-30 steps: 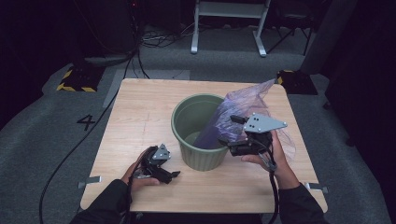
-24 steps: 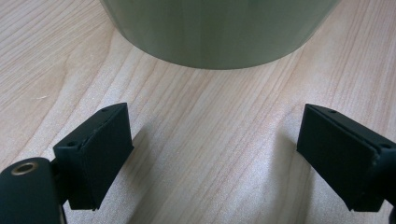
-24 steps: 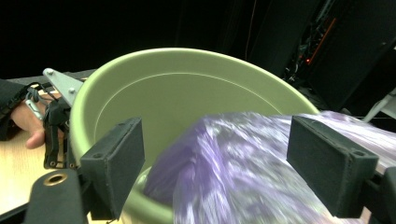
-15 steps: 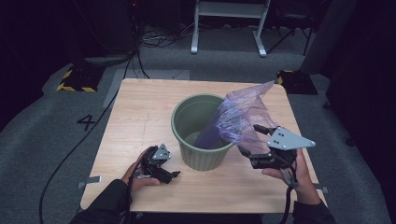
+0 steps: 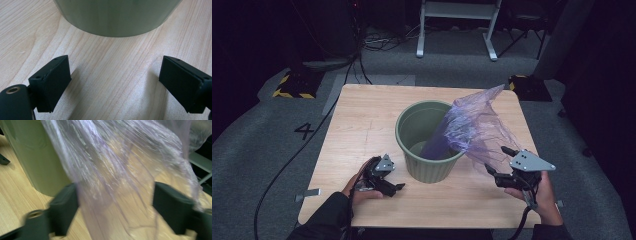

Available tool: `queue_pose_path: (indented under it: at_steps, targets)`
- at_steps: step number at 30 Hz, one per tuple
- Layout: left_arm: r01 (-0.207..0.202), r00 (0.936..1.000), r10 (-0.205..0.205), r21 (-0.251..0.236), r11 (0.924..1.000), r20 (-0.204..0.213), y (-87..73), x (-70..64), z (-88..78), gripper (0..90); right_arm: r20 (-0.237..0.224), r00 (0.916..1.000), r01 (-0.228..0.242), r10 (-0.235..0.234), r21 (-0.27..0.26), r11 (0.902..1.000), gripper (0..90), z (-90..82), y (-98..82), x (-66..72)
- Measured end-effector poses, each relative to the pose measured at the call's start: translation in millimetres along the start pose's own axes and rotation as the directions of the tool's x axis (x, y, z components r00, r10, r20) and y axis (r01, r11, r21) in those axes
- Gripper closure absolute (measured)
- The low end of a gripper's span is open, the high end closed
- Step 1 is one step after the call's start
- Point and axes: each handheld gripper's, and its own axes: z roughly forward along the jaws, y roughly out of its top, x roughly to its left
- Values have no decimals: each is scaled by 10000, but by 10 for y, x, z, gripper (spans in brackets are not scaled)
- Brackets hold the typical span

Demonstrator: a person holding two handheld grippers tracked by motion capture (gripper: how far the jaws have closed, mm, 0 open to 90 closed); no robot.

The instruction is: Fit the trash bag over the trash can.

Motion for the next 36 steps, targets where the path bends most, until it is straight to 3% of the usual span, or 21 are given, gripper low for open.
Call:
queue_pose_path:
  at_steps: [1, 4, 7, 10, 16, 19, 23, 28, 32, 36]
  targets:
    - [0, 10000, 0, 1, 10000, -2, 0, 0, 0, 98, -181, 9998, -28, 27, -71, 10000, 423, 11, -24, -11]
    - [-3, 10000, 3, 3, 10000, -8, 0, -1, 0, 98, -308, 9993, 189, -196, -210, 9996, 645, 67, -43, -2]
    - [36, 10000, -36, 3, 10000, -43, -2, -6, -2, 99, -366, 9984, 411, -430, -516, 9978, 792, 117, -19, 53]
    - [76, 9999, -76, 12, 10000, -83, -6, -11, -8, 99, -406, 9976, 520, -556, -848, 9950, 879, 127, 18, 111]
    - [135, 9998, -134, 18, 9999, -153, -21, -23, -26, 100, -380, 9979, 470, -532, -1480, 9879, 898, 86, 91, 161]
    - [99, 9998, -99, 23, 9999, -168, -27, -50, -54, 153, -328, 9977, 528, -595, -1771, 9828, 899, 58, 161, 189]
    - [-77, 9998, 78, 64, 9999, -197, -10, -91, -93, 157, -405, 9962, 669, -766, -2018, 9771, 899, 52, 259, 243]
    - [-125, 9996, 115, -410, 9991, -239, 1, -168, -198, 160, -664, 9909, 1000, -1173, -2215, 9700, 899, 51, 372, 364]
    - [-145, 9996, 128, -699, 9974, -247, 12, -264, -290, 162, -1123, 9836, 1138, -1414, -2224, 9683, 897, 73, 418, 485]
    - [-383, 9987, 415, -1033, 9939, 283, 57, -404, -352, 185, -1308, 9767, 1411, -1703, -2067, 9682, 882, 112, 432, 602]
